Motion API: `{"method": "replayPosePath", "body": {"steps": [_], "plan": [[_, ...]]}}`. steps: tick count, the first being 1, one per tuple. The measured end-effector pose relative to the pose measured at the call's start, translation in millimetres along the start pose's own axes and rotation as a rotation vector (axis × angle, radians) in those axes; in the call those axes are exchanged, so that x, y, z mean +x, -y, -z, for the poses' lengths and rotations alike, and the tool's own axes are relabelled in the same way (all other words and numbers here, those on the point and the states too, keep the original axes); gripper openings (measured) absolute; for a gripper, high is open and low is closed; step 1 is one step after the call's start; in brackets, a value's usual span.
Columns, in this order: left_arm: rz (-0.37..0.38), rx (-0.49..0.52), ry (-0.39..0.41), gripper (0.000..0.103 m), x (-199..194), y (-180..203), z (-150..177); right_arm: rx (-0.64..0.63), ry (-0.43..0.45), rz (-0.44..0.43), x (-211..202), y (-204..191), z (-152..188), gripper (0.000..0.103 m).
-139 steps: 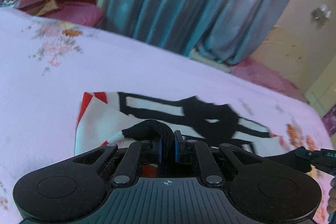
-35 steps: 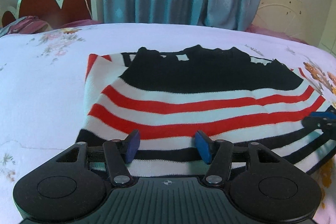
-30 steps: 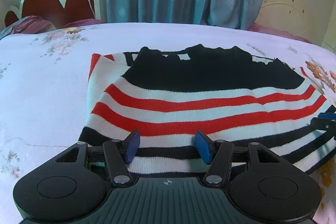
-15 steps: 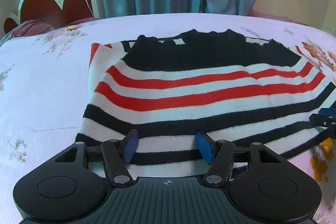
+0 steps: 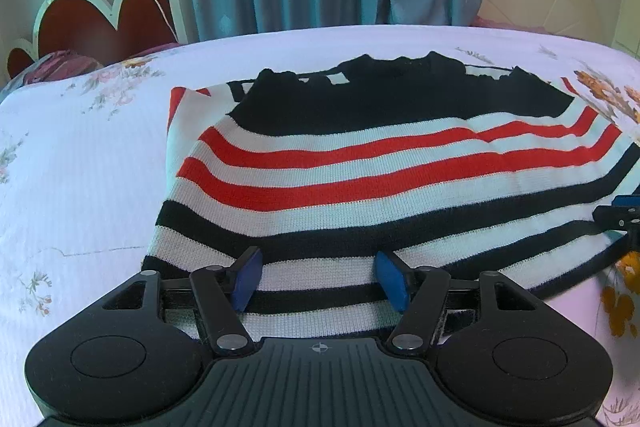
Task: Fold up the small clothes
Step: 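Move both open grippers to the folded edge of the sweater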
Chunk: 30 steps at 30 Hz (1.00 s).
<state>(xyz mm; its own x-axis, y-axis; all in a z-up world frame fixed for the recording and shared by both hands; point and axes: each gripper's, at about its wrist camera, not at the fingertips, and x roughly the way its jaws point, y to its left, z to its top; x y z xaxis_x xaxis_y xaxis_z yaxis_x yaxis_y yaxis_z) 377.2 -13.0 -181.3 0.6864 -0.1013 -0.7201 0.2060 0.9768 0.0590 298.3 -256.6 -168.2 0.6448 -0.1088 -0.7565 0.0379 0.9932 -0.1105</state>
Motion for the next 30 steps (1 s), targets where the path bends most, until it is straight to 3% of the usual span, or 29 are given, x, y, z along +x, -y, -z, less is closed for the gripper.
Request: {"method": "replayPosePath", "body": {"steps": [4, 6, 8, 12, 22, 30], "plan": [[-0.004, -0.012, -0.020, 0.064, 0, -1, -3, -0.005, -0.001, -0.019, 0, 4, -1, 0.031], [-0.002, -0.040, -0.037, 0.070, -1, -2, -6, -0.010, -0.006, -0.044, -1, 8, -2, 0.031], [0.027, -0.053, -0.065, 0.089, 0, -1, -8, -0.014, -0.015, -0.073, -3, 12, -4, 0.032], [0.011, -0.074, -0.095, 0.090, -2, 5, -10, -0.053, -0.021, -0.119, -8, 15, -12, 0.037], [-0.013, -0.246, -0.123, 0.090, -20, -11, -13, -0.085, 0.117, -0.289, -24, -5, -52, 0.046], [0.010, -0.360, -0.140, 0.090, -32, -31, 7, -0.058, 0.086, -0.345, -12, -25, -52, 0.047]]}}
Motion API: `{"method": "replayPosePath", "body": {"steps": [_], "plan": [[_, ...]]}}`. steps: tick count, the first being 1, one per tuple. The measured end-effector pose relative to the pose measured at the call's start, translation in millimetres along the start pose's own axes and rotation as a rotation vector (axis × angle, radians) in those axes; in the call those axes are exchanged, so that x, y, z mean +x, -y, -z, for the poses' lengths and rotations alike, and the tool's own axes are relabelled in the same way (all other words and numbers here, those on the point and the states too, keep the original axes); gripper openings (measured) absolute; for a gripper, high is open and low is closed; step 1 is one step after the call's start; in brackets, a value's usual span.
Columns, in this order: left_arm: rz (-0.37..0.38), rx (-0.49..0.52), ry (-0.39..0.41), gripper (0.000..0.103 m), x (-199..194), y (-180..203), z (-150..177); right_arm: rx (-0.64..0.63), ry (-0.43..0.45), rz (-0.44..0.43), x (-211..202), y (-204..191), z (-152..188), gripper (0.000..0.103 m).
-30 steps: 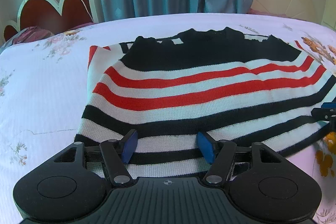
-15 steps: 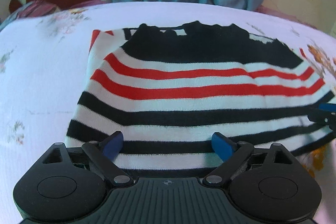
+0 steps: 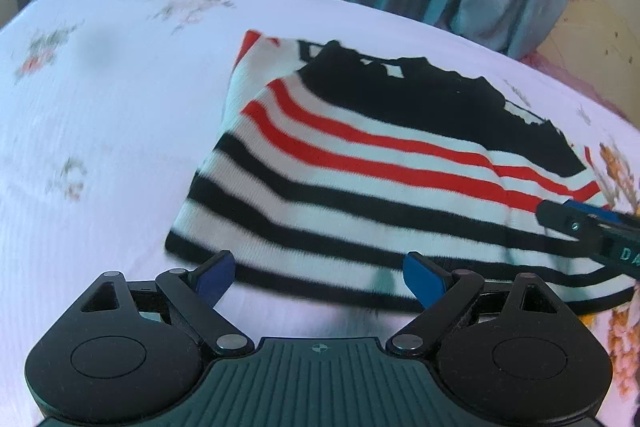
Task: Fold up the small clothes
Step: 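Move both open grippers to the folded edge of the sweater, then grasp the folded sweater with the left gripper and fold it over in half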
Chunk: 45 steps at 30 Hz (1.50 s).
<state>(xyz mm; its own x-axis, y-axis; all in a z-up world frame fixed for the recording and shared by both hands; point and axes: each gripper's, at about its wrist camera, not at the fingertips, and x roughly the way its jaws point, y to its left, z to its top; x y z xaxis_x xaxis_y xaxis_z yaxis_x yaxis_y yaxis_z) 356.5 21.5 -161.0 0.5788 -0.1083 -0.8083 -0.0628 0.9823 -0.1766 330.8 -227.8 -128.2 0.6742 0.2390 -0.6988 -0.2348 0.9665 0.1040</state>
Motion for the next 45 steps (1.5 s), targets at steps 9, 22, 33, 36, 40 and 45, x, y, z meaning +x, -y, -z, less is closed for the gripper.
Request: {"method": "replayPosePath", "body": {"steps": [9, 22, 33, 36, 40, 45], "plan": [[0.149, -0.299, 0.010, 0.090, 5, -45, 33, -0.015, -0.024, 0.044, 1, -11, 9, 0.047], [0.358, -0.553, 0.160, 0.090, 43, -61, 19, -0.005, 0.007, 0.118, 34, -16, -4, 0.047], [0.342, -0.614, 0.206, 0.033, 66, -62, 15, -0.030, 0.000, 0.153, 52, -19, 3, 0.052], [0.330, -0.615, 0.212, 0.019, 63, -64, 14, -0.067, 0.006, 0.170, 57, -24, 6, 0.053], [0.315, -0.560, 0.250, 0.015, 50, -55, 8, -0.084, 0.005, 0.163, 57, -22, 6, 0.053], [0.327, -0.408, 0.317, 0.015, 20, -32, -13, -0.067, 0.007, 0.152, 57, -19, 6, 0.053]]}}
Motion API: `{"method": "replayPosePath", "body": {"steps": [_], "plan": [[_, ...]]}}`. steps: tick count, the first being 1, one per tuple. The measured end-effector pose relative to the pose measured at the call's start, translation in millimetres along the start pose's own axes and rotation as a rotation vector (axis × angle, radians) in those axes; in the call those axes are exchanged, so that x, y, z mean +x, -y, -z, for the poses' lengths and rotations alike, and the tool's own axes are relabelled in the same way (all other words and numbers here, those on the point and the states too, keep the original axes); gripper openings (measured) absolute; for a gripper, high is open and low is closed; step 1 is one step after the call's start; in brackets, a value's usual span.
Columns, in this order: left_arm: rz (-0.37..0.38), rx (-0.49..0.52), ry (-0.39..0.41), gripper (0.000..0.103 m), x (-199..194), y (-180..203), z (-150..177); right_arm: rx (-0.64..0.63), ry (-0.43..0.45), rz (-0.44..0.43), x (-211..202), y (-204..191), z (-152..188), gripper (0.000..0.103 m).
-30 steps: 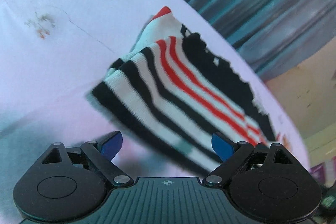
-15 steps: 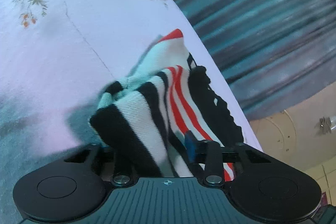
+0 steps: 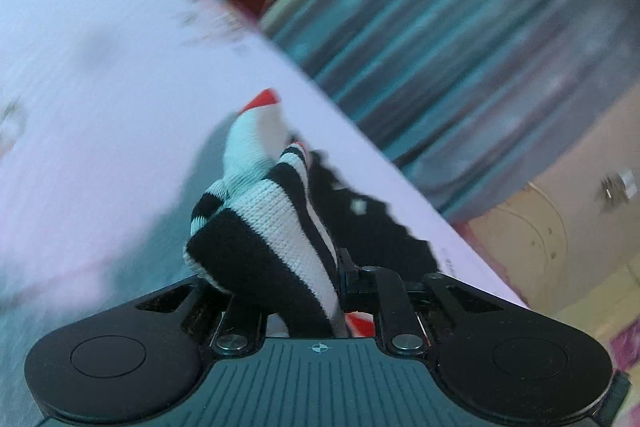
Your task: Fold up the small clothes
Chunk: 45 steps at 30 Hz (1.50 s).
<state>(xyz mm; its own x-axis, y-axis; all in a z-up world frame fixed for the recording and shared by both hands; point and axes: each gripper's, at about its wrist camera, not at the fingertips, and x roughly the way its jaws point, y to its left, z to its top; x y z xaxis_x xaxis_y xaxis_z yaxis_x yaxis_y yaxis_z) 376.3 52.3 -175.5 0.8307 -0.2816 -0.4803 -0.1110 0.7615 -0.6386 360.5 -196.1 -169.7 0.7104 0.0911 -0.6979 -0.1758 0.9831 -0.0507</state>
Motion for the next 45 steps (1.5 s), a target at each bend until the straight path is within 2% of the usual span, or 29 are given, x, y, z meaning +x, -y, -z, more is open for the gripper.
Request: {"method": "replayPosePath", "body": {"steps": [6, 12, 15, 17, 21, 22, 23, 24, 25, 26, 29, 31, 34, 37, 41, 45], "plan": [[0.061, 0.214, 0.008, 0.015, -1, 63, -9, 0.054, -0.001, -0.057, -5, 15, -4, 0.051], [0.177, 0.430, -0.030, 0.015, 7, 137, 7, 0.151, 0.060, -0.012, -33, 58, -5, 0.051], [0.252, 0.539, -0.083, 0.015, 16, 174, 31, 0.206, 0.071, 0.021, -47, 92, -1, 0.051], [0.274, 0.584, -0.135, 0.015, 23, 188, 52, 0.238, 0.072, 0.054, -57, 116, 5, 0.051], [0.216, 0.710, -0.297, 0.018, 45, 204, 107, 0.314, 0.043, 0.103, -70, 159, 23, 0.051], [0.201, 0.746, -0.288, 0.021, 44, 204, 117, 0.330, 0.035, 0.108, -74, 167, 28, 0.051], [0.201, 0.762, -0.273, 0.029, 40, 205, 122, 0.342, 0.033, 0.117, -78, 174, 32, 0.051], [0.211, 0.754, -0.271, 0.034, 36, 205, 122, 0.351, 0.034, 0.126, -82, 180, 35, 0.051], [0.226, 0.730, -0.283, 0.047, 33, 205, 121, 0.362, 0.038, 0.128, -86, 184, 37, 0.051], [0.237, 0.716, -0.295, 0.057, 31, 206, 120, 0.372, 0.042, 0.127, -88, 186, 38, 0.051], [0.260, 0.736, -0.310, 0.065, 19, 218, 124, 0.392, 0.058, 0.116, -100, 192, 39, 0.052], [0.277, 0.731, -0.328, 0.067, 11, 215, 126, 0.409, 0.077, 0.084, -105, 194, 35, 0.052], [0.319, 0.709, -0.347, 0.067, -5, 211, 121, 0.446, 0.090, 0.006, -110, 198, 29, 0.063], [0.324, 0.677, -0.322, 0.069, -26, 201, 106, 0.488, 0.083, -0.086, -110, 195, 25, 0.065], [0.251, 0.640, -0.267, 0.070, -36, 184, 81, 0.541, 0.034, -0.162, -98, 188, 23, 0.065], [0.106, 0.602, -0.240, 0.070, -30, 170, 61, 0.567, -0.038, -0.186, -79, 177, 28, 0.064]]}}
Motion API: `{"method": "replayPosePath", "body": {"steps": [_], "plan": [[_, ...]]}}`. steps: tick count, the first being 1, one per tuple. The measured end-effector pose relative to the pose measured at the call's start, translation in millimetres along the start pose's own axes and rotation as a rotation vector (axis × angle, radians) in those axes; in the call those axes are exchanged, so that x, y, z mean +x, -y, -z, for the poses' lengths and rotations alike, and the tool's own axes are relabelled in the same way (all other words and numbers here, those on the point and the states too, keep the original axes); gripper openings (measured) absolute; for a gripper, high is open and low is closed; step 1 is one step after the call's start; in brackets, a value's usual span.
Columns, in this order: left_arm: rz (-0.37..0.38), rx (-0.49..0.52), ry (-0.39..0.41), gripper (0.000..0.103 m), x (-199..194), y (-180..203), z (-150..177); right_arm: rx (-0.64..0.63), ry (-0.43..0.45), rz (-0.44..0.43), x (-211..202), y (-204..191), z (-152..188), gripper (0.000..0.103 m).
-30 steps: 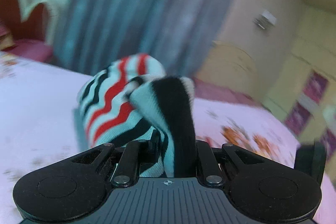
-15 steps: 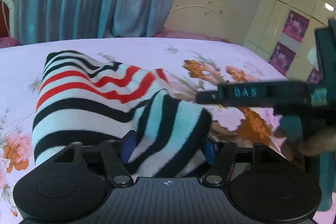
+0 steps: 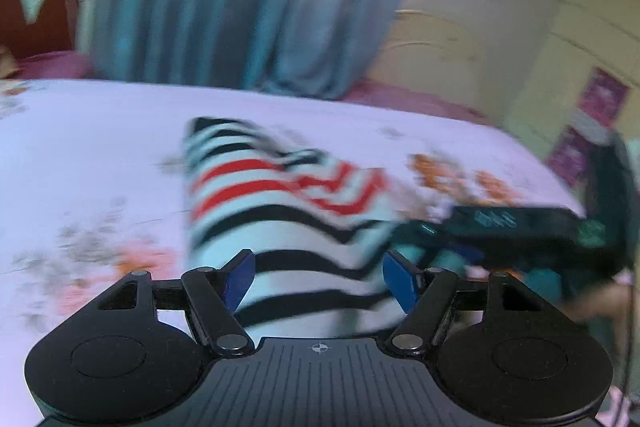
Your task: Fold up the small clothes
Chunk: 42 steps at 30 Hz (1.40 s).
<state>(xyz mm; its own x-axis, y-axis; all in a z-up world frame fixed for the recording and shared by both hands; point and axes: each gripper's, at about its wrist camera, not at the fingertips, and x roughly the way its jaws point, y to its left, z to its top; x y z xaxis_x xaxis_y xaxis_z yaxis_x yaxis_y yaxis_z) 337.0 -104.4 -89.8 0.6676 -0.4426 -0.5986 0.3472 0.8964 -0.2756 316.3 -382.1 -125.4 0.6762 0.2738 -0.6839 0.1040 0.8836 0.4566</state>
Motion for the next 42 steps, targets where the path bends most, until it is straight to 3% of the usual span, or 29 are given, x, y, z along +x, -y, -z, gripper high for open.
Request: {"method": "replayPosePath", "body": {"steps": [3, 5, 7, 10, 13, 18, 22, 25, 35, 40, 42], "plan": [[-0.087, -0.034, -0.057, 0.070, 14, -11, -3, 0.013, -0.035, 0.008, 12, -1, 5, 0.064], [-0.107, -0.043, -0.098, 0.070, 32, -16, -3, 0.007, -0.047, 0.013, 17, -4, 6, 0.064], [-0.106, -0.052, -0.125, 0.070, 43, -18, 0, 0.004, -0.060, 0.013, 21, -6, 7, 0.061], [-0.109, -0.043, -0.141, 0.071, 57, -15, 5, -0.001, -0.092, 0.028, 32, -6, 7, 0.044], [-0.116, -0.031, -0.142, 0.076, 61, -13, 9, 0.006, -0.082, 0.031, 33, -4, 9, 0.036], [-0.118, -0.020, -0.142, 0.078, 64, -13, 11, 0.007, -0.063, 0.029, 41, -4, 9, 0.044], [-0.109, -0.050, -0.149, 0.080, 68, -17, 12, -0.017, -0.042, 0.021, 44, -10, 9, 0.028], [-0.102, -0.043, -0.140, 0.080, 67, -16, 12, -0.056, -0.012, 0.025, 39, -12, 9, 0.023], [-0.052, -0.025, -0.069, 0.081, 58, 1, 0, -0.257, 0.152, 0.052, -3, -24, -14, 0.022], [-0.104, 0.060, -0.125, 0.086, 78, 8, 16, -0.176, 0.005, 0.069, 26, 13, -5, 0.026], [-0.103, 0.061, -0.135, 0.087, 81, 6, 20, -0.161, 0.009, 0.067, 27, 17, 1, 0.027]]}}
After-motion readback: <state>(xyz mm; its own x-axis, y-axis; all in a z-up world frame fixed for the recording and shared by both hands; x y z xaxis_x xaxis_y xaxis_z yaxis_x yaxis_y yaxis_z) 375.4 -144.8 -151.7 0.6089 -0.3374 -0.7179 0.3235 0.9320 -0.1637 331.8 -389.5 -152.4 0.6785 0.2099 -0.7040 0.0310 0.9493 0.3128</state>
